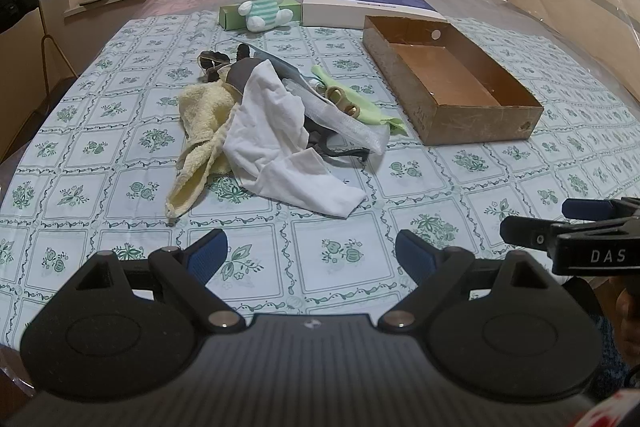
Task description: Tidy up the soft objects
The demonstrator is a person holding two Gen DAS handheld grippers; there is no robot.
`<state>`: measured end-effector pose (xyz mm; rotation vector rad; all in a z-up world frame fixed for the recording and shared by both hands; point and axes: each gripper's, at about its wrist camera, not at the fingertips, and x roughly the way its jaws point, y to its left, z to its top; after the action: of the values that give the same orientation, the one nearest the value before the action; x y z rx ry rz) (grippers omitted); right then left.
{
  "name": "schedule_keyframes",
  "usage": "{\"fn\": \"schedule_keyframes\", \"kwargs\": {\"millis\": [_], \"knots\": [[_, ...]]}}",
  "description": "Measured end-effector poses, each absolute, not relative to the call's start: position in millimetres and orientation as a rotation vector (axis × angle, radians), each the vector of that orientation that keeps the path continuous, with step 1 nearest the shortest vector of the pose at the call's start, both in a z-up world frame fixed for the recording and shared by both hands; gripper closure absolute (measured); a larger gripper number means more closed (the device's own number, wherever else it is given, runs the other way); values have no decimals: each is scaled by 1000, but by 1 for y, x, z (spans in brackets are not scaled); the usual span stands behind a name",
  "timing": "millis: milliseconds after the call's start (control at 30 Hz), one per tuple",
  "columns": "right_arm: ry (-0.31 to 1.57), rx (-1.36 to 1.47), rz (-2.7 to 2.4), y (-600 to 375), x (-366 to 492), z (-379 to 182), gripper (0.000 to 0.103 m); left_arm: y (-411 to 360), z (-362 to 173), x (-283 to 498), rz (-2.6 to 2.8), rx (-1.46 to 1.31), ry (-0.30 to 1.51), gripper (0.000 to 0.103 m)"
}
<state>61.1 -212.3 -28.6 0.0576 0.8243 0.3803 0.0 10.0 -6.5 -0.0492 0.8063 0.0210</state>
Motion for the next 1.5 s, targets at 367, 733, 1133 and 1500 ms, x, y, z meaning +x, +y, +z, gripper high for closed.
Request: {"fn": "schedule_keyframes", "kwargs": {"millis": [367, 733, 1133, 1500], "knots": [[824, 57, 381, -212, 62, -29, 0, 10, -6, 0, 21, -49, 806, 13], [824, 57, 381, -212, 62, -28, 0, 11, -6, 0, 21, -50, 806, 13], [825, 55, 383, -208, 64, -30, 0, 11, -6, 0, 21, -50, 806, 13], [827, 51, 378, -206, 68, -35, 0, 16, -7, 4, 28, -52, 815, 13]]}}
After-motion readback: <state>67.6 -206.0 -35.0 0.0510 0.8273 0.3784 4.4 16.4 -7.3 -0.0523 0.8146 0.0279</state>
